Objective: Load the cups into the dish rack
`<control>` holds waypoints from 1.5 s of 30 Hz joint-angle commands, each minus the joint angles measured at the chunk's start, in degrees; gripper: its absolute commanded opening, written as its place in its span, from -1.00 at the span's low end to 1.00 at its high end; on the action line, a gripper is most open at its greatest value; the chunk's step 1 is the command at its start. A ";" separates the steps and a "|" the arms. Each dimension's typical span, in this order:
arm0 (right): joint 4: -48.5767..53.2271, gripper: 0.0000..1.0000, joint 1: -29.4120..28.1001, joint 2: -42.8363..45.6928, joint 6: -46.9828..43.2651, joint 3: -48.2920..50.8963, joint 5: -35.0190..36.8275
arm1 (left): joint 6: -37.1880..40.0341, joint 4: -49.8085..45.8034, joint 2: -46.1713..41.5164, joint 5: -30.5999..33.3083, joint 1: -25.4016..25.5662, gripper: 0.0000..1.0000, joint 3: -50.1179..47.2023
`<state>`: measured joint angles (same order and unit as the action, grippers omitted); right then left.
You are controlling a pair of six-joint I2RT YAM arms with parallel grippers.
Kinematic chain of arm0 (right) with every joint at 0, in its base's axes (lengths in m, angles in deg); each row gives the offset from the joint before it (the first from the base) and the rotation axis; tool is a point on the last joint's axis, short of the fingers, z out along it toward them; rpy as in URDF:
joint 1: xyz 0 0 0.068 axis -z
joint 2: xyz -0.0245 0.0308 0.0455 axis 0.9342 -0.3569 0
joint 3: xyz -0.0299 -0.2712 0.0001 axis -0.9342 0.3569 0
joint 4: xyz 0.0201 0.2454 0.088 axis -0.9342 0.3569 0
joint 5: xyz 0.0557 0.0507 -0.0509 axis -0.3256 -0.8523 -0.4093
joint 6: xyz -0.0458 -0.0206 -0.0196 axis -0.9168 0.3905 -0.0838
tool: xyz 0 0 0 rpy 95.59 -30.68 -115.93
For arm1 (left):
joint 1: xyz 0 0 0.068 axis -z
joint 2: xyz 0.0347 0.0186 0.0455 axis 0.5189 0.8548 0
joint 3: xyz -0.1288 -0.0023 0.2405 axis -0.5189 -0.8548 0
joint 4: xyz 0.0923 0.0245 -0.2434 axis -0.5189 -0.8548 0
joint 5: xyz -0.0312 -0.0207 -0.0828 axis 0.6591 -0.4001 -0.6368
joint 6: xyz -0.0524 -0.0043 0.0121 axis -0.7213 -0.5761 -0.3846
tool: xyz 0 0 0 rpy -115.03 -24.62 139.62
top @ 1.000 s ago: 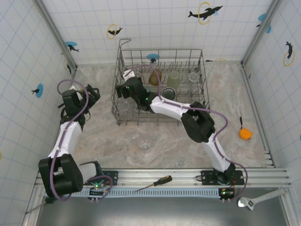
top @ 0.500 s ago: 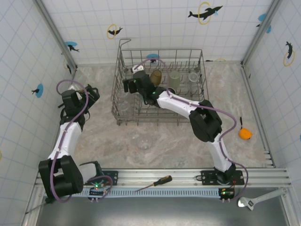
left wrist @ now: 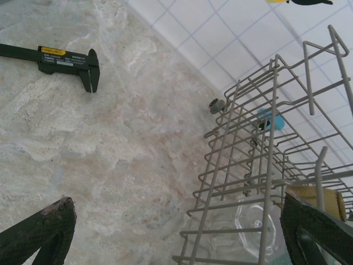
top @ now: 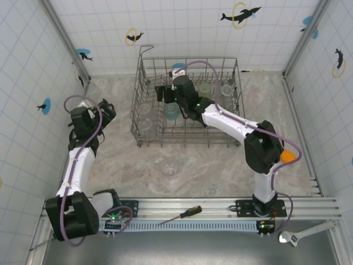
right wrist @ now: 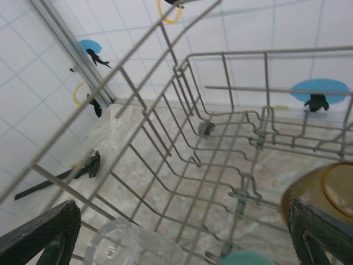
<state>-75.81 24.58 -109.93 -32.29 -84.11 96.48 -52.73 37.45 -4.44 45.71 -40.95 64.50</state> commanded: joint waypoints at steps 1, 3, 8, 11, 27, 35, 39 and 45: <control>2.05 0.99 0.99 4.12 1.73 3.21 -1.20 | 0.97 -4.60 -2.72 -1.09 -0.06 0.95 0.51; 2.33 0.99 1.83 5.62 2.34 5.27 -1.74 | 0.44 -6.32 -3.93 -1.77 -0.03 0.95 0.51; 1.26 0.99 3.47 10.13 3.61 11.43 -2.18 | -0.17 -11.37 -6.17 -2.73 0.09 0.95 0.15; -0.14 0.99 4.23 13.30 3.97 15.78 -2.00 | 0.27 -15.93 -7.45 -2.76 0.11 0.95 0.93; -0.68 0.99 7.77 19.25 6.39 23.09 -3.83 | 2.19 -35.29 -9.08 0.15 10.51 0.95 2.95; -0.64 0.99 8.04 20.36 6.68 24.57 -3.60 | 1.87 -39.40 -10.77 -0.51 14.75 0.95 1.93; -0.65 0.99 8.37 20.23 7.05 24.95 -3.79 | 0.53 -40.78 -11.65 -0.39 17.03 0.95 2.01; -0.65 0.99 8.69 19.64 7.56 24.78 -4.36 | -0.08 -42.50 -12.76 -0.04 19.26 0.95 2.76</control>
<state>-74.44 32.86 -91.95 -25.45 -60.37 92.32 -51.73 -2.55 -16.20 45.34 -22.42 65.81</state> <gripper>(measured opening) 0.996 0.975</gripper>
